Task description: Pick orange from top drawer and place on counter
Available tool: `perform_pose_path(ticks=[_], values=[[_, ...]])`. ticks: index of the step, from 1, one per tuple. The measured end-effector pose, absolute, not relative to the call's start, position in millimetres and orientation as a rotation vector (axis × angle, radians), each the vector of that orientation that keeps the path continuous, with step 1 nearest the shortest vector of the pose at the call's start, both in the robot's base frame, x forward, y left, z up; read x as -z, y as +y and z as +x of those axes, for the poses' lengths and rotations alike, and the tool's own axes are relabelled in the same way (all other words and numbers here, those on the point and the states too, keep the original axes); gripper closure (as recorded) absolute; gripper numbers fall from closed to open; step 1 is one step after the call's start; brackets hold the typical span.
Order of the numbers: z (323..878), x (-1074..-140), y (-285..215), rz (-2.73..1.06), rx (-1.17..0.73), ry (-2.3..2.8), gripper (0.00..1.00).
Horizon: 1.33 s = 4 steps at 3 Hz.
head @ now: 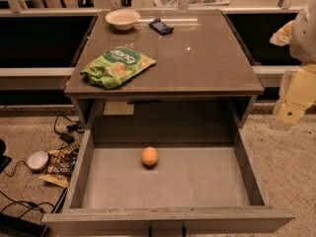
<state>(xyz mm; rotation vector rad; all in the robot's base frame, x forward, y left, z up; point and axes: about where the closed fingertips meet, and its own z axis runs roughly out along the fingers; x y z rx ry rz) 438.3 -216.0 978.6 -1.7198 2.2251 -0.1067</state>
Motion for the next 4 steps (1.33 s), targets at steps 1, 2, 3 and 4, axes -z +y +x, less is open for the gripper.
perform_pose_path(ticks=[1, 2, 3, 4], values=[[438.3, -978.6, -216.0, -1.72, 0.107, 2.225, 0.0], [448.0, -951.9, -201.5, -1.719, 0.013, 2.18, 0.0], [453.8, -907.3, -175.0, -1.694, -0.104, 2.106, 0.0], [457.9, -851.2, -143.2, -1.659, -0.23, 2.025, 0.0]])
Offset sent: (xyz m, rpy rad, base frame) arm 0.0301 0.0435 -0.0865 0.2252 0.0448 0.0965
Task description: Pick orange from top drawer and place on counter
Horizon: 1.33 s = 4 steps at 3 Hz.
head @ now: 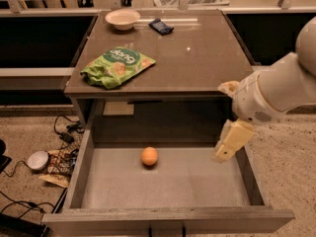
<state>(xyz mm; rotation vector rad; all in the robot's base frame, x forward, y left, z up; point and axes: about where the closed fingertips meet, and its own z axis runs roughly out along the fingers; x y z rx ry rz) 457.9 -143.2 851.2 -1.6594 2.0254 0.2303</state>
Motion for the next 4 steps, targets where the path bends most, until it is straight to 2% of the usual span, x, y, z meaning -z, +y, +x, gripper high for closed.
perform_pose_path(ticks=[1, 3, 4], values=[[466.5, -791.5, -113.5, -1.609, -0.314, 1.989, 0.0], [481.5, -781.5, -106.5, -1.56, -0.287, 1.964, 0.0], [482.4, -749.8, -92.9, -1.56, -0.332, 1.966, 0.0]])
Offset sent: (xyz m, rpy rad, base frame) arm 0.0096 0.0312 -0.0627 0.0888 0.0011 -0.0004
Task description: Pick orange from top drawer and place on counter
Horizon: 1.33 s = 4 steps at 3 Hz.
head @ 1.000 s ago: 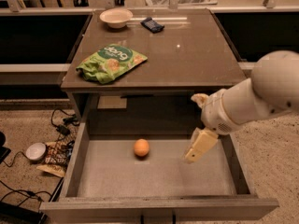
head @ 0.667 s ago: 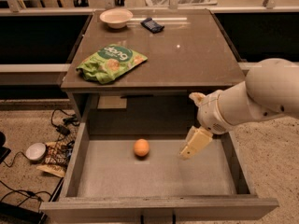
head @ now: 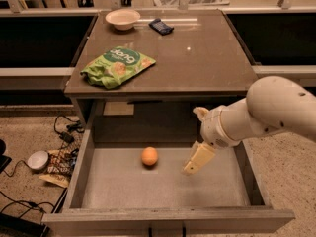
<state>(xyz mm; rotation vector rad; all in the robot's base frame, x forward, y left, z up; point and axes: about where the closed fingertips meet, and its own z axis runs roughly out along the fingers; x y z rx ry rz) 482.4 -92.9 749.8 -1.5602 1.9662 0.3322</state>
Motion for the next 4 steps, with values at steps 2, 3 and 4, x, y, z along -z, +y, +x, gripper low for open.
perform_pose_path(ticks=[2, 3, 4], values=[[501.0, -660.1, -40.9, -1.575, -0.499, 1.953, 0.0], [513.6, -631.1, -19.4, -1.563, -0.562, 1.94, 0.0], [517.5, -612.8, 1.8, -1.556, -0.64, 1.931, 0.0]])
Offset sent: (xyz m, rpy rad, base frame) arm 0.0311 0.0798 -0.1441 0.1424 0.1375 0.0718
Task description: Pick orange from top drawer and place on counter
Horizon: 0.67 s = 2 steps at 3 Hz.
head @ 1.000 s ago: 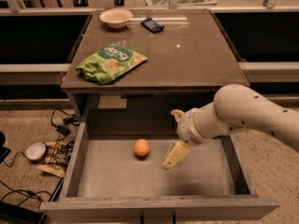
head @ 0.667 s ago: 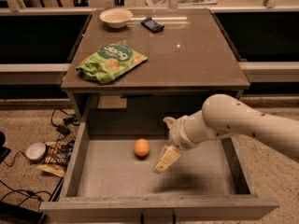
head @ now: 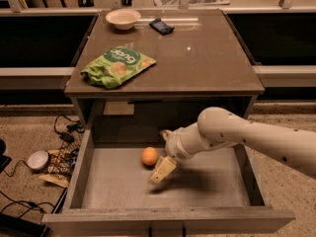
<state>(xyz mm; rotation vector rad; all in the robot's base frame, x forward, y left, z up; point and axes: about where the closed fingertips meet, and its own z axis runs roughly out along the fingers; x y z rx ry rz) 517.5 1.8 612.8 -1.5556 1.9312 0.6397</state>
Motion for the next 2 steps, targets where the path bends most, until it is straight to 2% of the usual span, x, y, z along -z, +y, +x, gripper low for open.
perform_pose_path(ticks=[1, 2], values=[[511.9, -611.5, 23.0, -1.556, -0.711, 1.906, 0.0], [504.5, -617.2, 47.1, -1.561, -0.774, 1.876, 0.18]])
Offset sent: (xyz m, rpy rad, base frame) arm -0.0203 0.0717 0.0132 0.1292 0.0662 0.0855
